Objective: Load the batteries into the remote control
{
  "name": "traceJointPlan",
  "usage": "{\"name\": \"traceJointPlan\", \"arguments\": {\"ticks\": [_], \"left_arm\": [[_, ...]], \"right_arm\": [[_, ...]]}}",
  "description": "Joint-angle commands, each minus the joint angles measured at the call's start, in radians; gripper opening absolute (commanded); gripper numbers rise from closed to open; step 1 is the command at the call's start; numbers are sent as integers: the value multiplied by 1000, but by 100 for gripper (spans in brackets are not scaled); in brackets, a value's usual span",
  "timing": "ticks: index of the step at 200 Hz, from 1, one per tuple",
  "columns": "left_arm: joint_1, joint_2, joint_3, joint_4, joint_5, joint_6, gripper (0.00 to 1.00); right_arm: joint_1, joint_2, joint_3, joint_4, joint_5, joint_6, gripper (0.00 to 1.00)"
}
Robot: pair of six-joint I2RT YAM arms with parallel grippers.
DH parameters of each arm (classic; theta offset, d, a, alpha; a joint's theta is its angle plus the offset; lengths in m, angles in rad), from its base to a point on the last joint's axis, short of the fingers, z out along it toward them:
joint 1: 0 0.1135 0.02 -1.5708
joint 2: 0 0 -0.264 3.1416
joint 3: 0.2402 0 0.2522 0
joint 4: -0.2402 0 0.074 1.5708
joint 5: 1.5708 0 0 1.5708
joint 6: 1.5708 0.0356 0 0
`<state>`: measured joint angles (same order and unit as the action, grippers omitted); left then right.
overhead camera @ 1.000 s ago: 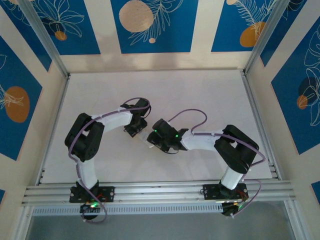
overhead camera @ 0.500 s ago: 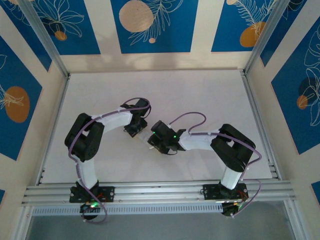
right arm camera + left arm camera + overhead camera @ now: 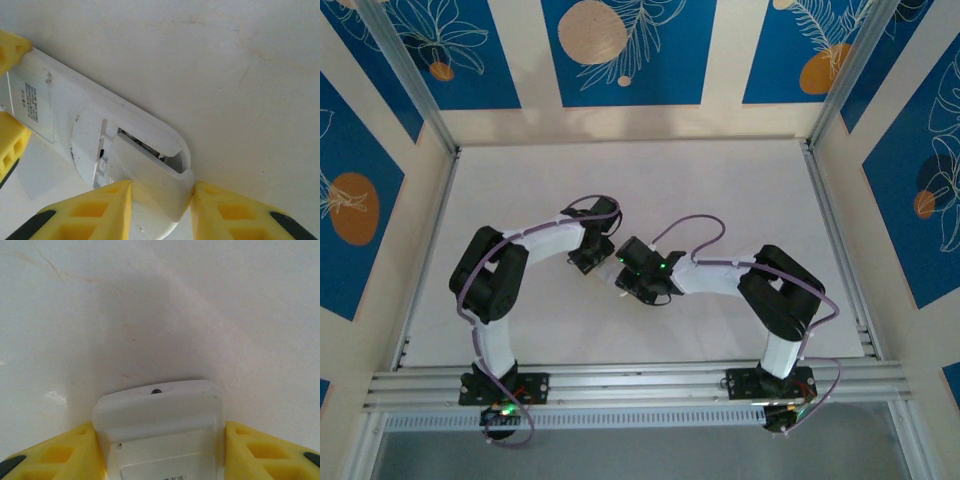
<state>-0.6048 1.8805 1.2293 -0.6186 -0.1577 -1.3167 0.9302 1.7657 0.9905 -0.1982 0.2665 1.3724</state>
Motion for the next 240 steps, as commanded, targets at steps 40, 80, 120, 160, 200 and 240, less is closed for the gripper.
{"name": "traceJointPlan", "arguments": {"ticks": [40, 80, 120, 160, 200, 240], "left_arm": [[-16, -14, -2, -56, 37, 13, 52], [-14, -17, -2, -58, 37, 9, 52], [-15, -19, -12, -53, 38, 2, 51], [-14, -20, -14, -49, 46, -1, 52], [-14, -20, -13, -46, 47, 0, 51], [-14, -18, -13, -40, 50, -3, 52]], "right_arm": [[5, 23, 23, -109, 80, -46, 35], [2, 26, 18, -108, 98, -26, 35], [0, 12, 1, -98, 134, 4, 35], [-11, 10, 2, -87, 140, 14, 35], [-7, -5, -5, -69, 122, 3, 34], [14, -77, -32, -78, 130, -15, 44]]}}
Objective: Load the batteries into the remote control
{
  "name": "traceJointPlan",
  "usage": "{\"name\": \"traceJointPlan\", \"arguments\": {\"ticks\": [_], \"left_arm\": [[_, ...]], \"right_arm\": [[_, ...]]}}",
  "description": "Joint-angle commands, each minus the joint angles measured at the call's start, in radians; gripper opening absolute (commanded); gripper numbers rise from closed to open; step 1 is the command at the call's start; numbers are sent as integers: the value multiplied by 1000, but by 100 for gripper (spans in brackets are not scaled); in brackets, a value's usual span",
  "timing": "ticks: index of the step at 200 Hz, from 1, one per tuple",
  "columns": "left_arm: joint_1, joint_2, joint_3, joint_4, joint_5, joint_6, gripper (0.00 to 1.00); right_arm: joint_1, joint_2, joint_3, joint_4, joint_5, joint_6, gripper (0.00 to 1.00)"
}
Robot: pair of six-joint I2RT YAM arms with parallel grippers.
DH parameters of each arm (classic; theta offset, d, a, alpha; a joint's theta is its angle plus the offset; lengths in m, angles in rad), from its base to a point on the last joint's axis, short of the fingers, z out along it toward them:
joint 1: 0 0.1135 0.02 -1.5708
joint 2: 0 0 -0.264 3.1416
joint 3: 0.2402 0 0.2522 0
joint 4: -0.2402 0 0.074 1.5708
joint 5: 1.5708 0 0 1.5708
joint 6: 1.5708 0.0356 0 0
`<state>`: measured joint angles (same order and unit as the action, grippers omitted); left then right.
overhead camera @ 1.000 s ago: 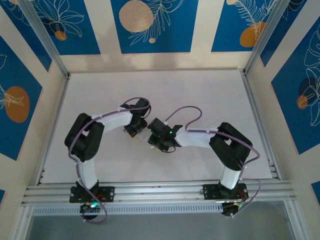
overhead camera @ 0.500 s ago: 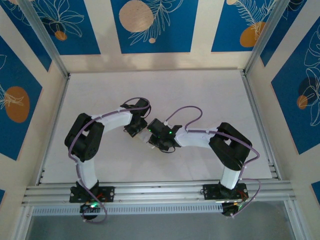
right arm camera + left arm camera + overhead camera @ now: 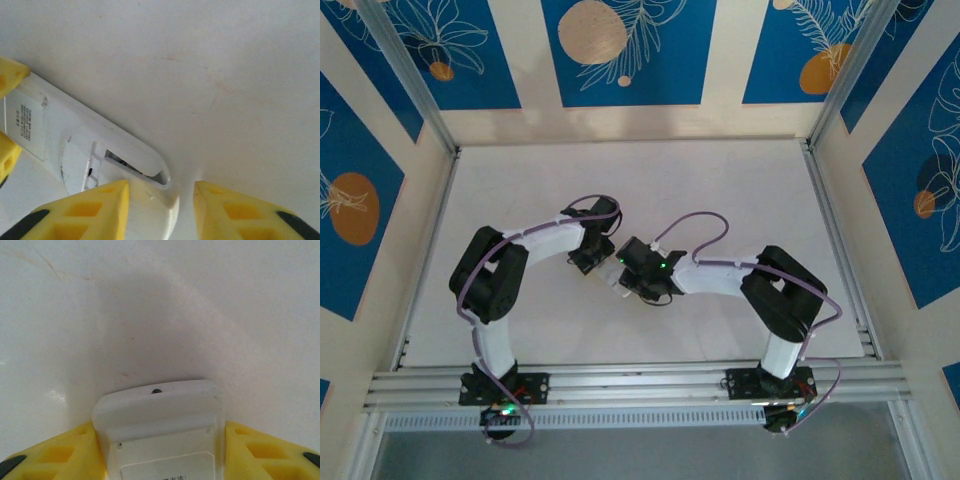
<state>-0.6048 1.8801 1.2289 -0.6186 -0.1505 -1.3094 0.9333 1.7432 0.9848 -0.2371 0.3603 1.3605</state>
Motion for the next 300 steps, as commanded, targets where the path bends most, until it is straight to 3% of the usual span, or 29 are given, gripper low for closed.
{"name": "traceJointPlan", "arguments": {"ticks": [1, 39, 108, 201, 300], "left_arm": [[-14, -18, -12, -40, 43, -11, 52], [-14, -18, -12, -35, 43, -9, 52], [-14, -21, -10, -35, 42, -8, 52], [-13, -18, -12, -30, 48, -7, 52], [-6, -16, -16, -29, 55, -3, 51]], "right_arm": [[11, -56, -27, -39, 36, -4, 44], [43, -100, -52, -23, 21, -6, 49], [90, -97, -118, 29, 22, 102, 49], [59, -48, -147, 170, -29, 122, 43], [24, -20, -126, 111, -10, 173, 40]]}}
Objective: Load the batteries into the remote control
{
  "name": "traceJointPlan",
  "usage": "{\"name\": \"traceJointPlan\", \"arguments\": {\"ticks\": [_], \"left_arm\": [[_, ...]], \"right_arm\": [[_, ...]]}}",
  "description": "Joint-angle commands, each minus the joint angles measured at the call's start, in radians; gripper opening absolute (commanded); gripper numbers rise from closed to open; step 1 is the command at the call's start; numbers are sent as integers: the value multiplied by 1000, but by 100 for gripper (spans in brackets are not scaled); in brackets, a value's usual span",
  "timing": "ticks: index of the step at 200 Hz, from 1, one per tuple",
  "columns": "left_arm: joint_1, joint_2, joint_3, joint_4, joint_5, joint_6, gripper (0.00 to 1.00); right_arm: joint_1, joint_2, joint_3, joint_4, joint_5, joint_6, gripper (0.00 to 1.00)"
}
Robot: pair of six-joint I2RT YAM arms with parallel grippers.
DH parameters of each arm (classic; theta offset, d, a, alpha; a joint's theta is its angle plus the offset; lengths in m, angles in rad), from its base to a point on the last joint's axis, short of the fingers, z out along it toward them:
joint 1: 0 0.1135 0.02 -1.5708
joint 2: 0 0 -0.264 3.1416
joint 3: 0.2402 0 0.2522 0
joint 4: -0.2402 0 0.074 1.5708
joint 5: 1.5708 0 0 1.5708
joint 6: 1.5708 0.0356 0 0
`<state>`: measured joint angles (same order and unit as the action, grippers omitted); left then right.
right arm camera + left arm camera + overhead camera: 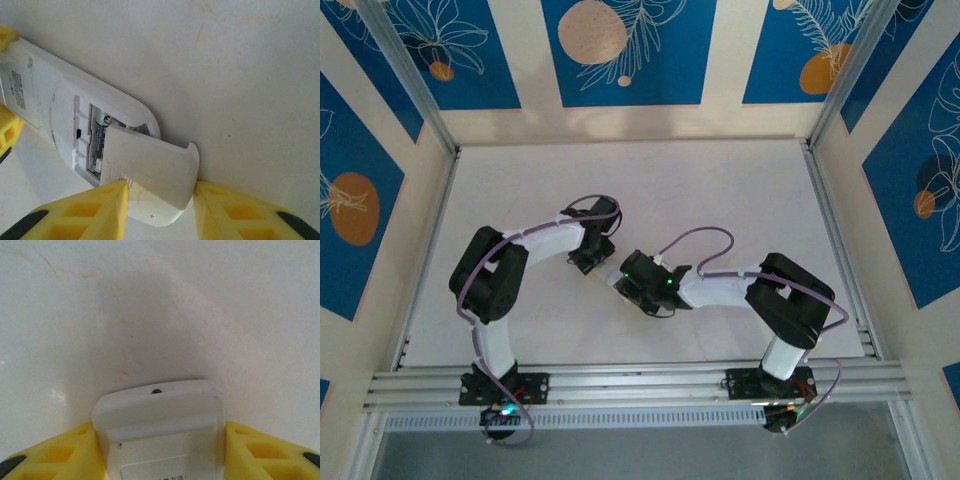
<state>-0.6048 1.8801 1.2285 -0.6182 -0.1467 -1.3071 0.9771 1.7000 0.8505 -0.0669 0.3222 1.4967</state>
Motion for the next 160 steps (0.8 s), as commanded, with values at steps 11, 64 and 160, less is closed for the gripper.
{"name": "traceJointPlan", "arguments": {"ticks": [11, 64, 160], "left_arm": [[-6, -18, -14, -29, 51, -6, 52], [-1, -19, -26, -22, 60, -6, 51], [8, -21, -37, -6, 65, -3, 52]], "right_arm": [[-24, 24, 13, -59, 28, 33, 40], [-44, 34, 27, -67, 24, 22, 40], [-47, -24, 2, -49, 29, 2, 40]]}}
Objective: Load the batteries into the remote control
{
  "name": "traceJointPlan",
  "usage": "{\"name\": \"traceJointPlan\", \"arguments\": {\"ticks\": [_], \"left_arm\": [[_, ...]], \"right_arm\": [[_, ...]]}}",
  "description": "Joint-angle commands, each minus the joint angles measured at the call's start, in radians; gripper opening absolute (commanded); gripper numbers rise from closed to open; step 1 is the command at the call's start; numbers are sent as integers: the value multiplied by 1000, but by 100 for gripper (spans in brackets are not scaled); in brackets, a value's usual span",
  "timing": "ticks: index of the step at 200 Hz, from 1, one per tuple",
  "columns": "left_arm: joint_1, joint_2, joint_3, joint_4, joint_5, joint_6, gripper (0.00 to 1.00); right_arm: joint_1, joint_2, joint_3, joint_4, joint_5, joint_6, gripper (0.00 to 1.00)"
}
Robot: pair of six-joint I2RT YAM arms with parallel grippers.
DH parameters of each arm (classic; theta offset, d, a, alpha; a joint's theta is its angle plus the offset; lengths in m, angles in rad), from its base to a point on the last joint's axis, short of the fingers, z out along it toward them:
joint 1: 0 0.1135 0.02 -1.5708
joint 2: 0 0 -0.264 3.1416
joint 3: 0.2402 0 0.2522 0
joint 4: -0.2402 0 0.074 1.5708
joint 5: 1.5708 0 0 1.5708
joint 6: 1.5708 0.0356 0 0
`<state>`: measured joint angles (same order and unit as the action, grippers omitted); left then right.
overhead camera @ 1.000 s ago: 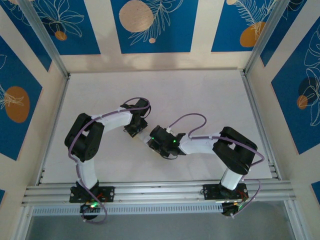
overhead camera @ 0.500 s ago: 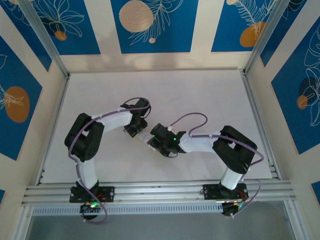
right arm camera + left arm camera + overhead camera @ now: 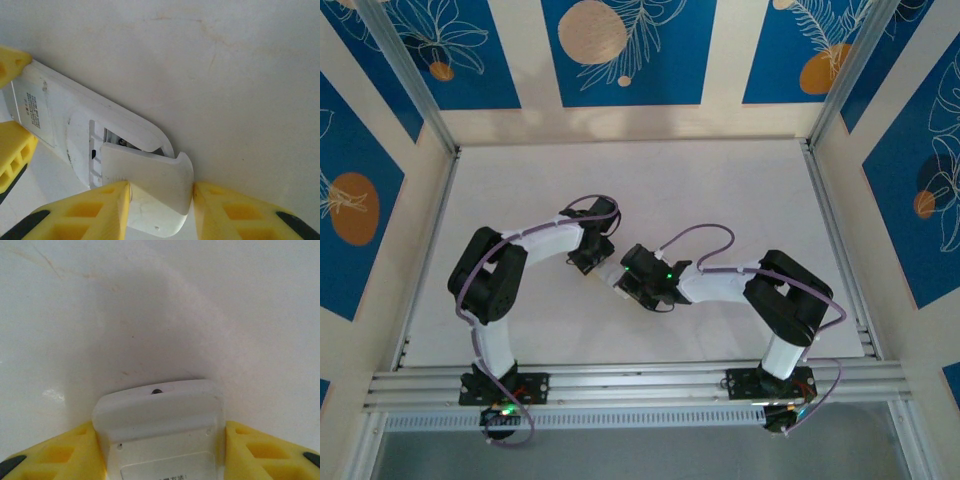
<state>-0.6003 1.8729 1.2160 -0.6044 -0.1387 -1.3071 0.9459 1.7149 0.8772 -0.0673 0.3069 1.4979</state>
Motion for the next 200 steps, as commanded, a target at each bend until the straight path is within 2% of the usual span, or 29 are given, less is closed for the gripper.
{"name": "traceJointPlan", "arguments": {"ticks": [1, 61, 86, 137, 175, 200], "left_arm": [[3, -15, -25, -19, 57, -3, 52], [3, -17, -31, -4, 68, 0, 51], [4, -17, -28, 4, 73, 9, 52], [5, -16, -22, -3, 73, 30, 52], [2, -6, -10, -17, 49, 66, 51], [-15, 18, 10, -47, -6, 99, 52]], "right_arm": [[-16, -40, -26, -49, 46, 0, 40], [11, -98, -46, -46, 56, -40, 44], [52, -123, -42, -34, 63, -176, 47], [112, -86, 59, -204, 91, -562, 47], [98, -51, 111, -292, 106, -670, 47], [91, -17, 140, -319, 101, -664, 47]]}}
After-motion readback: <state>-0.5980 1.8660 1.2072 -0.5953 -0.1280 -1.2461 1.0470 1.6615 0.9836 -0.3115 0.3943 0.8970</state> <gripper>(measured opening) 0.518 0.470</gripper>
